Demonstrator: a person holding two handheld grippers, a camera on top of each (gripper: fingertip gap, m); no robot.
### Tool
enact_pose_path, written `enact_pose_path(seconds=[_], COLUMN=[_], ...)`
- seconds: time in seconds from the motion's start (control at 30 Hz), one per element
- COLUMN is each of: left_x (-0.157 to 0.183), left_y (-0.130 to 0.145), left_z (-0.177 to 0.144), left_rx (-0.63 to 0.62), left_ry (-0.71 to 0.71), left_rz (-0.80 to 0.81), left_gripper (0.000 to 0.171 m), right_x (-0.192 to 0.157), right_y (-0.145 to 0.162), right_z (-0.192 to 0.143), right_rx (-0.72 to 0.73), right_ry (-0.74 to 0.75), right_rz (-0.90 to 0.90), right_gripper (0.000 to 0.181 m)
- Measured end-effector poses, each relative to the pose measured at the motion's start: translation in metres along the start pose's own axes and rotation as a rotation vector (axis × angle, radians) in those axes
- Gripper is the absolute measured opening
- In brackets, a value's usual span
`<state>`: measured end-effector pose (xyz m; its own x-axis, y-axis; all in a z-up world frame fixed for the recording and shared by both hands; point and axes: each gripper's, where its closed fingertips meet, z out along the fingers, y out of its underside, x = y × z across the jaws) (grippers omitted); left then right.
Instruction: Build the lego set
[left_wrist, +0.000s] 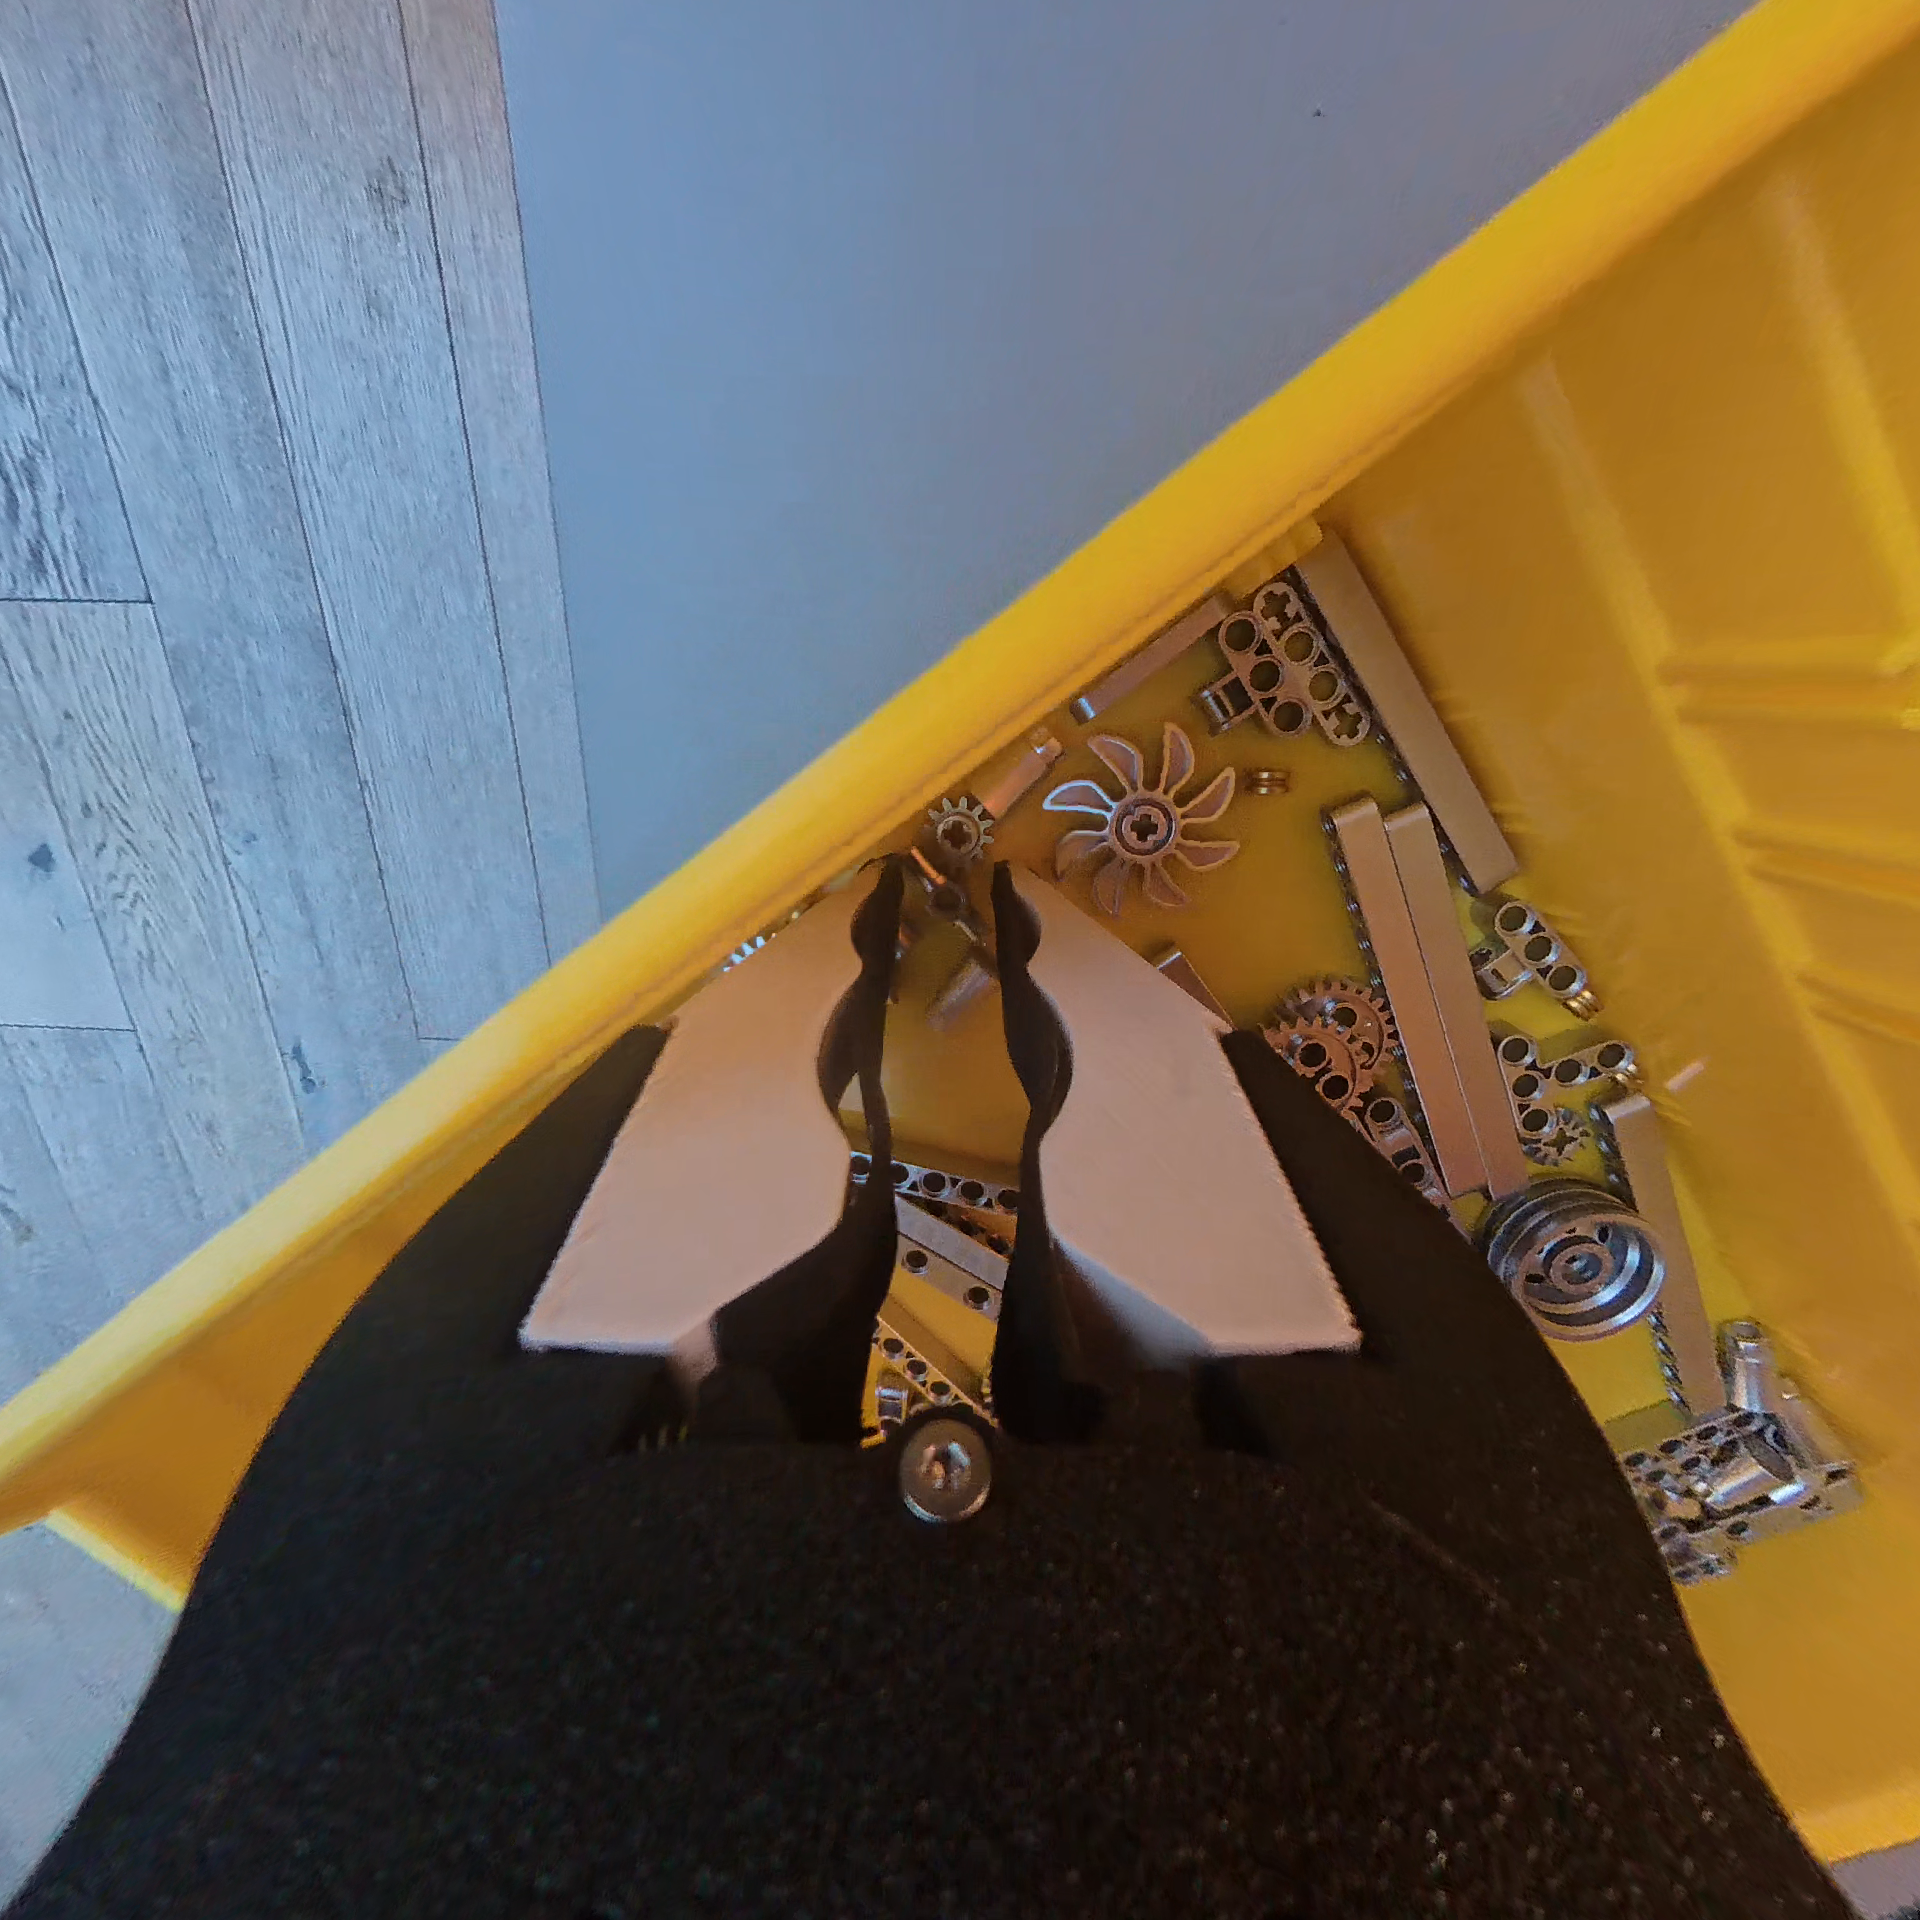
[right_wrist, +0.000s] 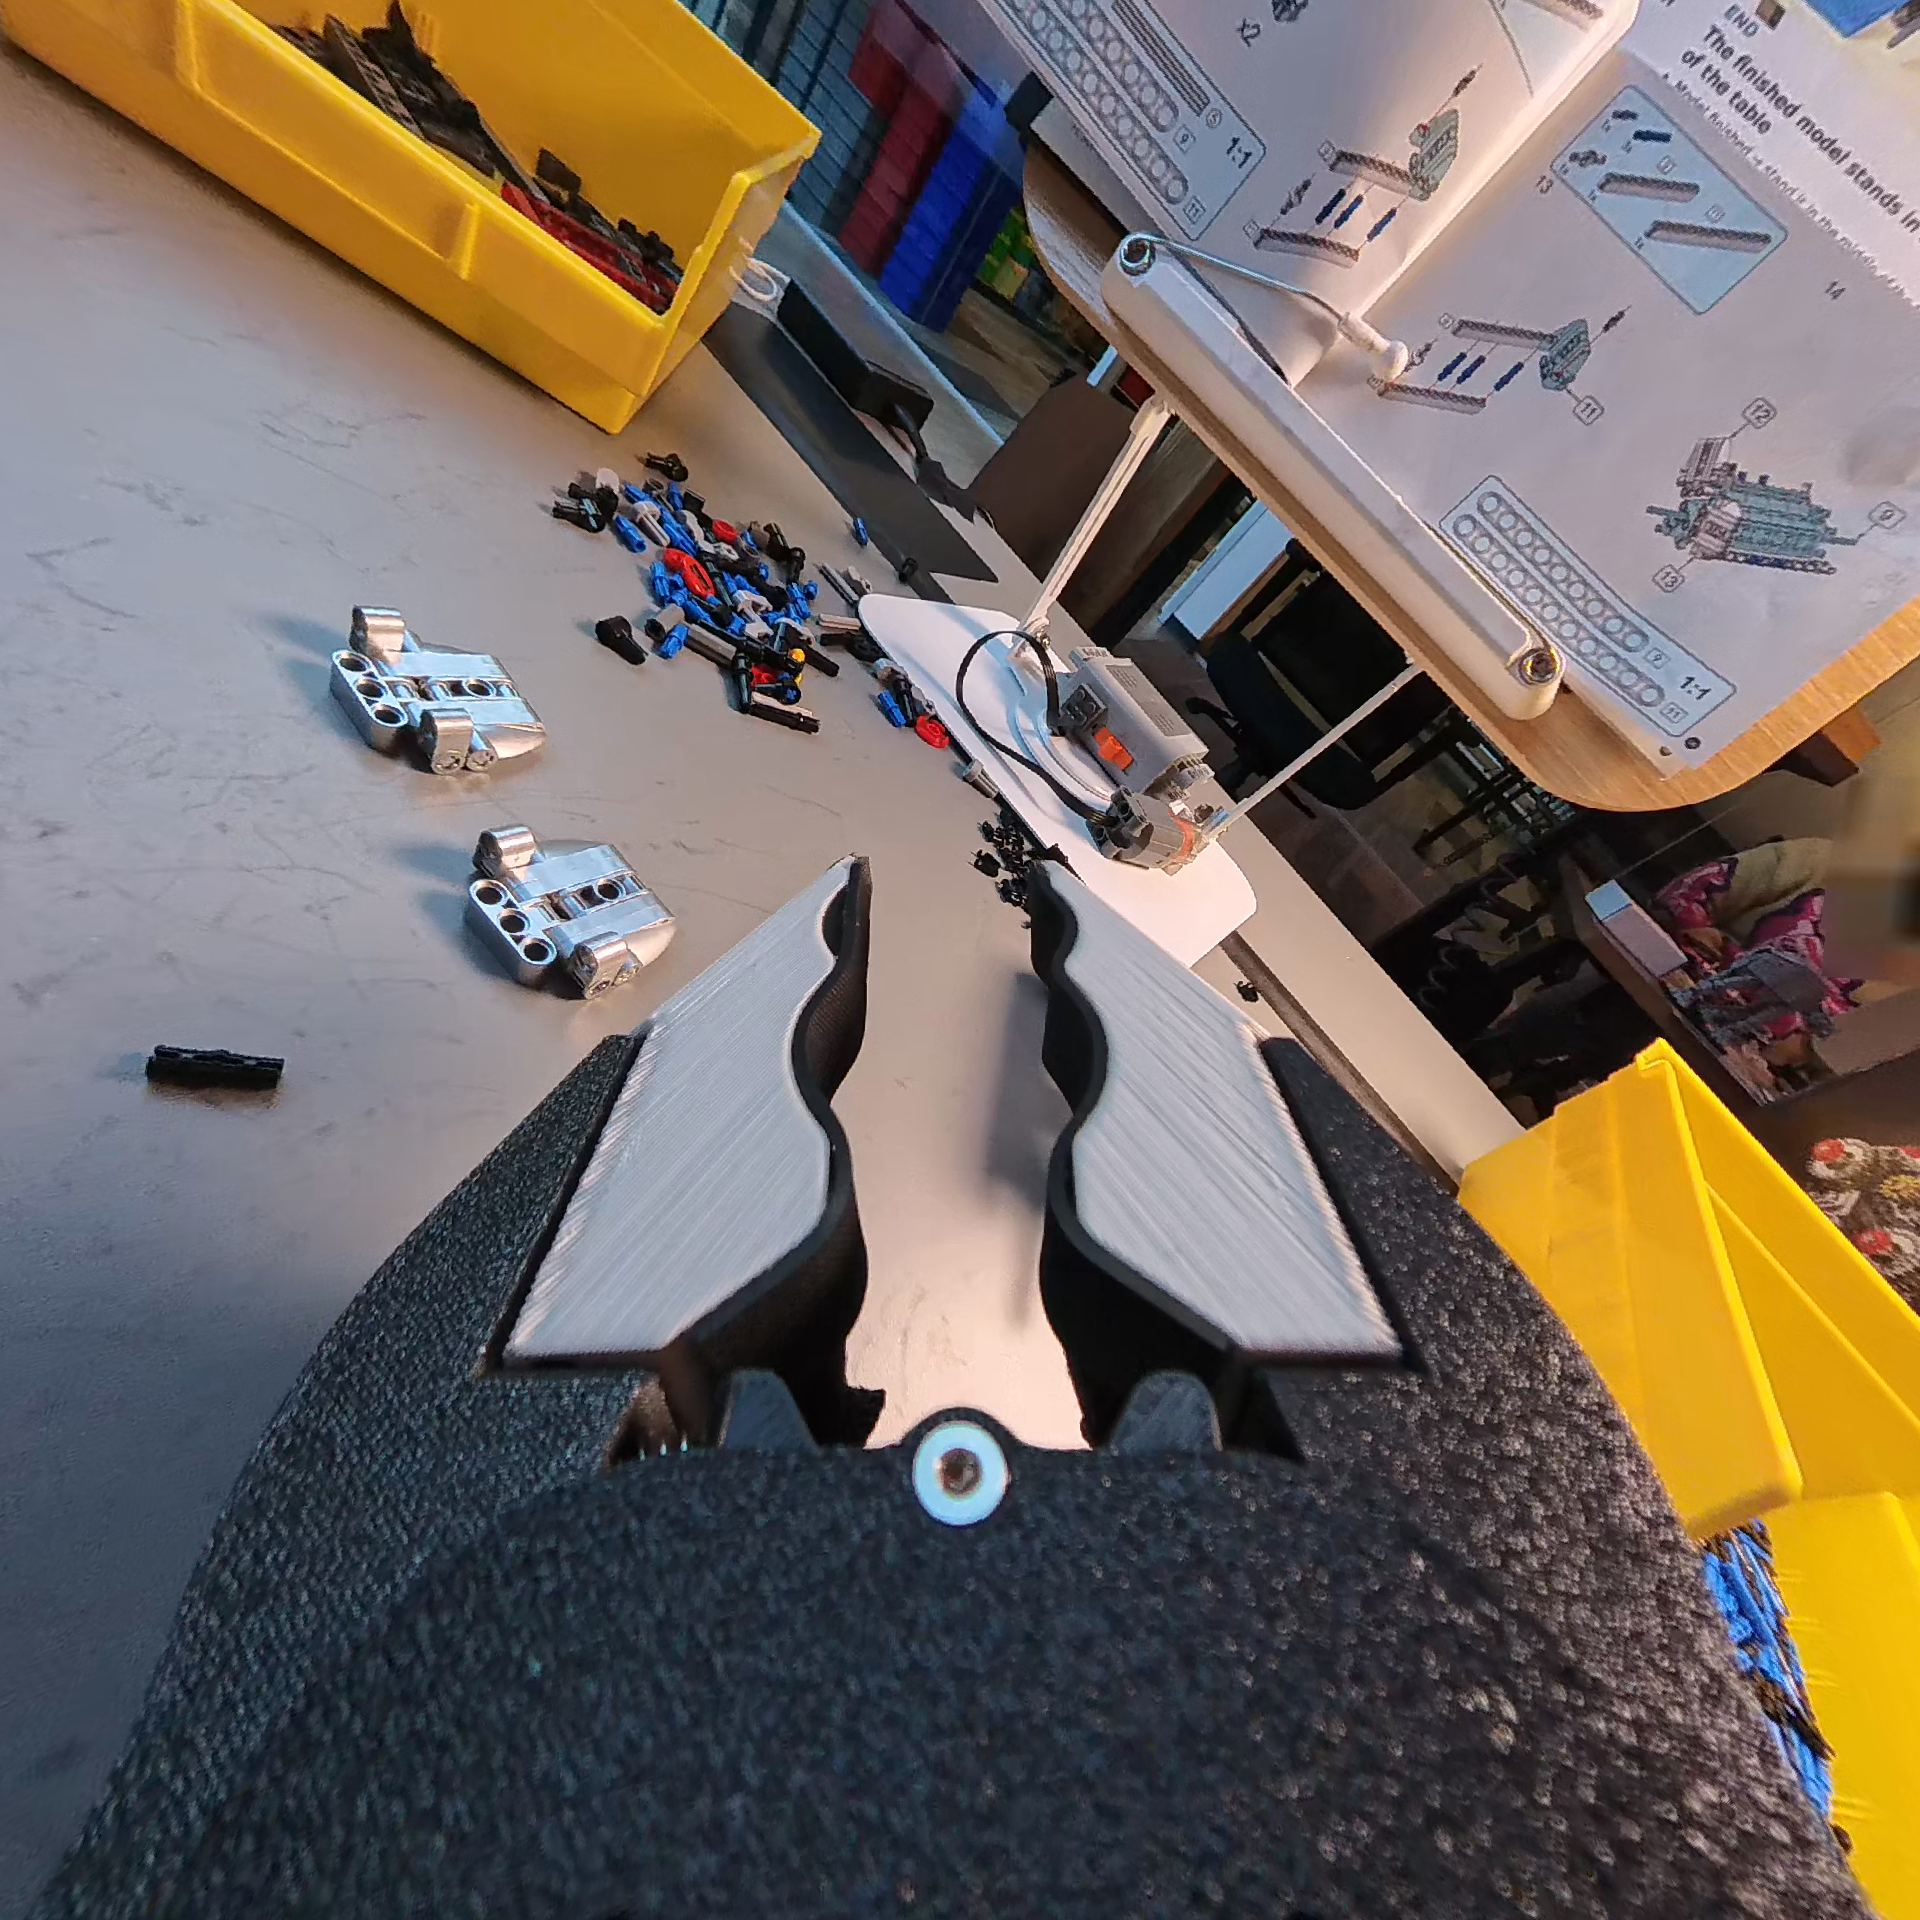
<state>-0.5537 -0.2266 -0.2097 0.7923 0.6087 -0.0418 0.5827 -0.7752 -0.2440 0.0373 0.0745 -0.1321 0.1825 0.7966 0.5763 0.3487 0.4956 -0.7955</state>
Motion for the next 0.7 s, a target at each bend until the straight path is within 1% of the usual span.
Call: enact_pose_path(seconds=[0.13, 0.37, 0.53, 0.6, 0.7], left_x=[0.004, 0.006, 0.005, 0.009, 0.024], left_y=[0.001, 0.009, 0.012, 0.011, 0.003], left_z=[0.000, -0.002, -0.004, -0.009, -0.035], left_rx=[-0.014, -0.061, -0.064, -0.053, 0.015], left_ry=[0.033, 0.028, 0.020, 0.014, -0.002], left_rz=[-0.010, 0.018, 0.034, 0.065, 0.165], left_gripper=[0.007, 0.006, 0.006, 0.006, 0.005], right_x=[0.000, 0.000, 0.000, 0.000, 0.002], right_y=[0.000, 0.001, 0.001, 0.000, -0.001], right_z=[0.000, 0.000, 0.000, -0.001, -0.003], right_rx=[0.000, -0.001, 0.000, 0.003, 0.010], right_ry=[-0.001, -0.004, -0.005, -0.003, 0.001], right_rz=[-0.001, -0.001, 0.000, 0.000, 0.011], right_gripper=[0.029, 0.029, 0.029, 0.029, 0.029])
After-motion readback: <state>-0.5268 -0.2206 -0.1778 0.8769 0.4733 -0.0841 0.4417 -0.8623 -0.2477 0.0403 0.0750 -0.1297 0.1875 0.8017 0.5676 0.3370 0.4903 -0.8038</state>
